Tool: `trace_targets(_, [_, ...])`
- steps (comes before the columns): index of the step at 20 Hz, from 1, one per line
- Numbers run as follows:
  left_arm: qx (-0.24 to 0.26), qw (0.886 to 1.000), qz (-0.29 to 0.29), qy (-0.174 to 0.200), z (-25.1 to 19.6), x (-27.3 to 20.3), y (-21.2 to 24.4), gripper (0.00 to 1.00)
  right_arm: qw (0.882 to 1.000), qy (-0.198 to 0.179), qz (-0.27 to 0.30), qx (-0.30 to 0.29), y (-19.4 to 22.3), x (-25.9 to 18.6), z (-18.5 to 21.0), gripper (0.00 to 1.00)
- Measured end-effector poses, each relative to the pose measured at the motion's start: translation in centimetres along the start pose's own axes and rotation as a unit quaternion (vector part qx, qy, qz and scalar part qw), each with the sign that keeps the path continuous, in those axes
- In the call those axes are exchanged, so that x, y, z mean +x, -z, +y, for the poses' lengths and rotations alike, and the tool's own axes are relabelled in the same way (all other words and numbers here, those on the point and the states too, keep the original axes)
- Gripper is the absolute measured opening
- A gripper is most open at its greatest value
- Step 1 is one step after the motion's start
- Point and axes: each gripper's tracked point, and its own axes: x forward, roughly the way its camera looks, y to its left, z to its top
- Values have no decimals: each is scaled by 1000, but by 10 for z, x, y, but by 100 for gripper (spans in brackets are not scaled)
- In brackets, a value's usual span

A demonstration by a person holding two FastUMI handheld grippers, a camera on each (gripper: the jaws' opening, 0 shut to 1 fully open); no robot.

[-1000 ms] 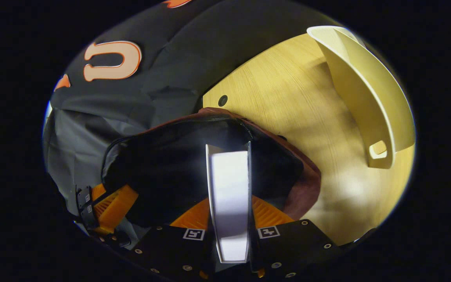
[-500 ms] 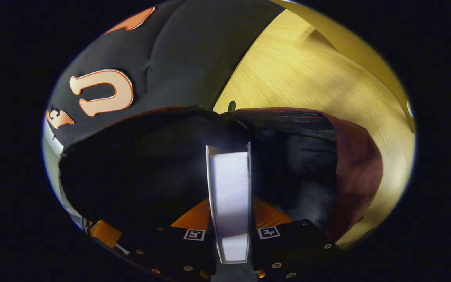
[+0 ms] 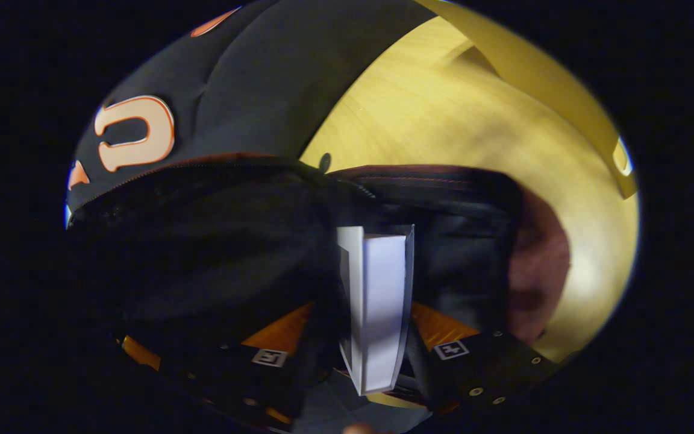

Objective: Open the schoolbag, grab two books from the bookshelf and put them into the schoolbag.

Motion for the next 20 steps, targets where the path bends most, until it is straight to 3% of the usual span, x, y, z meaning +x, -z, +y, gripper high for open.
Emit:
trace_targets(2, [-6,1000,-1,2,-3,3,1,3,999,29,2,-40,-3,-16,-13,100])
trace_targets(5, [-8,1000,-5,9,-7,7,1,3,996,42,-2,-77,-12,-45,-20,97])
trace_targets(8, [-11,1000,-9,14,-12,10,0,3,988,98,-14,-114,-29,-85,-46,97])
trace_targets(12, [-25,999,-14,16,-13,19,1,3,964,167,-62,-198,-68,-151,-61,97])
trace_targets(15, [-29,999,-17,14,-14,20,1,3,953,191,-74,-223,-91,-190,-63,97])
trace_targets(20, [-41,999,-18,13,-15,25,3,3,918,264,-94,-279,-146,-256,-82,98])
